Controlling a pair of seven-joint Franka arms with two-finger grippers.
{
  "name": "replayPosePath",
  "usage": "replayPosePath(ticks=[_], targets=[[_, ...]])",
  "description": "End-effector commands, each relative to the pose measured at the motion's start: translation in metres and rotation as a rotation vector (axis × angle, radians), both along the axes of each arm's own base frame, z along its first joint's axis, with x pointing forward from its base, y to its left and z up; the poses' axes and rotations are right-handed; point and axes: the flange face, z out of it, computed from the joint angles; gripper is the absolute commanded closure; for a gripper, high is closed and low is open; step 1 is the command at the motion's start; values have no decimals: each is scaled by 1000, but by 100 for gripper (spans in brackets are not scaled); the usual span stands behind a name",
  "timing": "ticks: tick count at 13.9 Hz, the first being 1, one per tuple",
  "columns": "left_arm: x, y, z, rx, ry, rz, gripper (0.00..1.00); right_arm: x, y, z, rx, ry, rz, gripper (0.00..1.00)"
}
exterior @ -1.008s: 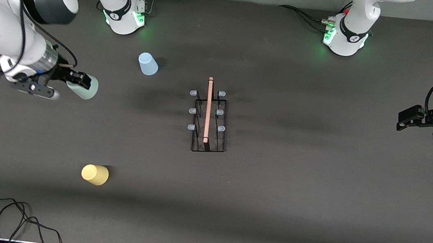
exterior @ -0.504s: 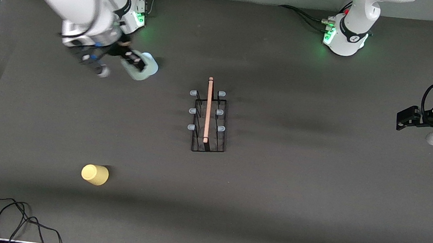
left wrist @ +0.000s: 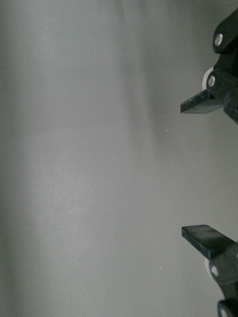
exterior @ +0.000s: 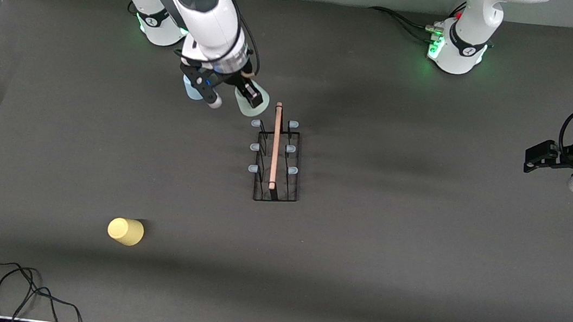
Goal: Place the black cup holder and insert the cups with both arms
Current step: 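Carry the pale green cup with the right gripper onto a rack peg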
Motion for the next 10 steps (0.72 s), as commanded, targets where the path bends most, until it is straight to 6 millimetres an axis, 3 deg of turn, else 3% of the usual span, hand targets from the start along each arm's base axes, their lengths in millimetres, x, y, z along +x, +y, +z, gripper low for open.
replayPosePath(ticks=[1, 8, 10], targets=[[-7, -2, 1, -11, 1, 7, 0, 11, 4, -18, -16, -20, -21, 95], [-7, 1, -1, -11, 13, 4, 0, 21, 10, -86, -23, -44, -27, 95], [-7, 1, -1, -11, 13, 4, 0, 9, 25, -110, -48, -24, 6, 95]])
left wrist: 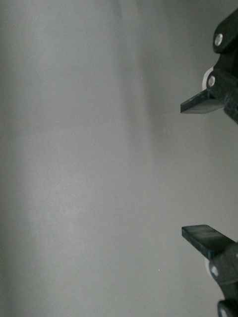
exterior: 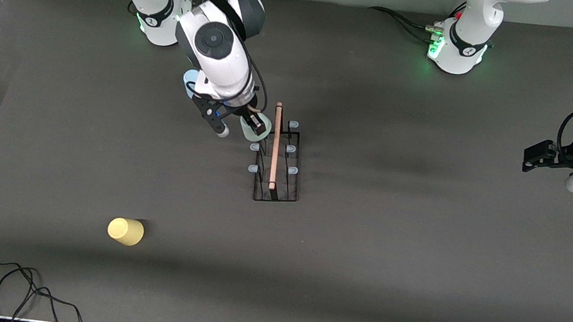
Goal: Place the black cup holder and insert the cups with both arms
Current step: 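Carry the pale green cup with the right gripper onto a rack peg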
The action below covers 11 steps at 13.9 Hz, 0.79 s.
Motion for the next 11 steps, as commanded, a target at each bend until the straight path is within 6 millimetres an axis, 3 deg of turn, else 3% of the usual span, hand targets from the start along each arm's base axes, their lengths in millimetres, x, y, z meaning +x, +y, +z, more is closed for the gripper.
replayPosePath(ticks=[1, 2, 3, 4, 6, 9, 11], targets=[[-5, 0, 3, -11, 2, 3, 0, -10, 18, -23, -25, -4, 24, 94], [-6, 0, 2, -11, 3, 3, 0, -9, 18, -24, -25, -4, 24, 82], [-6, 0, 2, -11, 3, 3, 0, -6, 17, -21, -22, -7, 18, 6], [-6, 0, 2, -9, 5, 4, 0, -1, 17, -13, -14, -17, 22, 0], [-6, -1, 2, -11, 5, 6, 0, 8, 17, 13, -29, 7, 24, 0], [-6, 1, 3, -11, 3, 6, 0, 36, 6, 82, -73, 58, 27, 0], [-6, 1, 3, -11, 3, 6, 0, 64, -19, 127, -73, 58, 6, 0]])
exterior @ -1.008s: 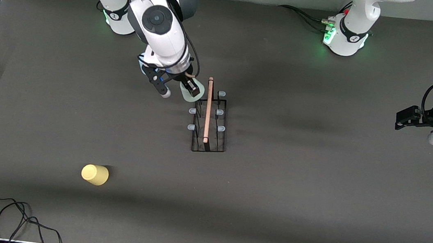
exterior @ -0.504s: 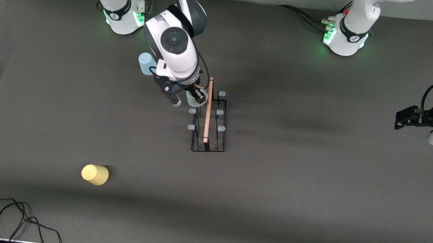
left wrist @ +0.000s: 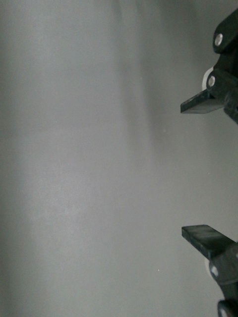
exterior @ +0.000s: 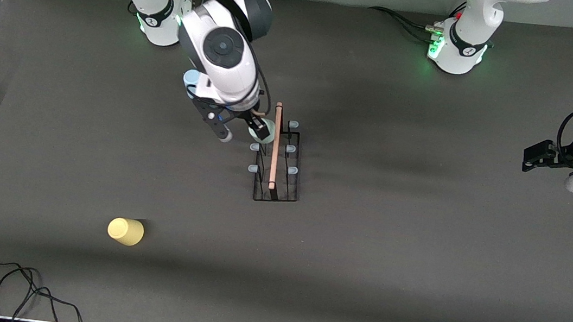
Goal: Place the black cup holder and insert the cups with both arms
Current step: 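Release the green cup and move the right gripper to the yellow cup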
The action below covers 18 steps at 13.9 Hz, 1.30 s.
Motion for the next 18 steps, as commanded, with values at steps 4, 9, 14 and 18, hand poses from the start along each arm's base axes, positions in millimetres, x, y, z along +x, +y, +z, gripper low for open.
replayPosePath(ticks=[4, 9, 14, 18], targets=[[-4, 2, 1, -9, 3, 5, 0, 85, -108, 76, -1, -70, 101, 0], [-4, 2, 1, -8, 3, 5, 0, 156, -273, 78, 20, -83, 568, 0], [-2, 0, 0, -9, -5, 10, 0, 213, -334, 40, -35, -121, 918, 0], [0, 0, -2, -9, -3, 10, 0, 243, -331, -48, 74, -192, 938, 0]])
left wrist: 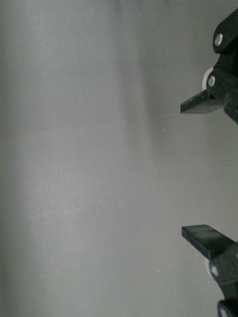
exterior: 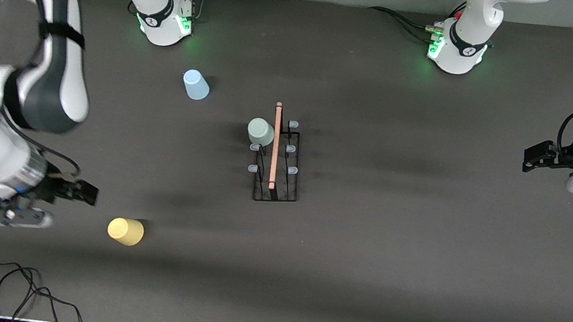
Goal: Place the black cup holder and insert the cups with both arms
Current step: 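Release the green cup and move the right gripper to the yellow cup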
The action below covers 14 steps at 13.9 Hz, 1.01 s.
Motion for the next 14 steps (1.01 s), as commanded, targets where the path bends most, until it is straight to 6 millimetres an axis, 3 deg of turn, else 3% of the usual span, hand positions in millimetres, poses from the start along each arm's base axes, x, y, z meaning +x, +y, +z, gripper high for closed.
replayPosePath(ticks=[1, 6, 9, 11, 12, 13, 14], targets=[[-1, -2, 0, -9, -5, 8, 0, 24, 1, -48, 41, -8, 30, 0], [-1, 1, -3, -7, 0, 9, 0, 35, -1, -127, 12, -17, 11, 0], [1, 1, -7, -4, 3, 5, 0, 33, -1, -156, 1, 2, 9, 0], [1, 1, -7, -3, 4, 5, 0, 30, -2, -162, 24, 14, -9, 0], [1, 1, -5, -3, 1, 10, 0, 29, -2, -163, 32, 17, -16, 15], [1, 1, -5, -7, 1, 11, 0, 29, -2, -164, 36, 24, -13, 58], [2, 2, -7, -8, 3, 12, 0, 28, -2, -165, 36, 26, 0, 86]])
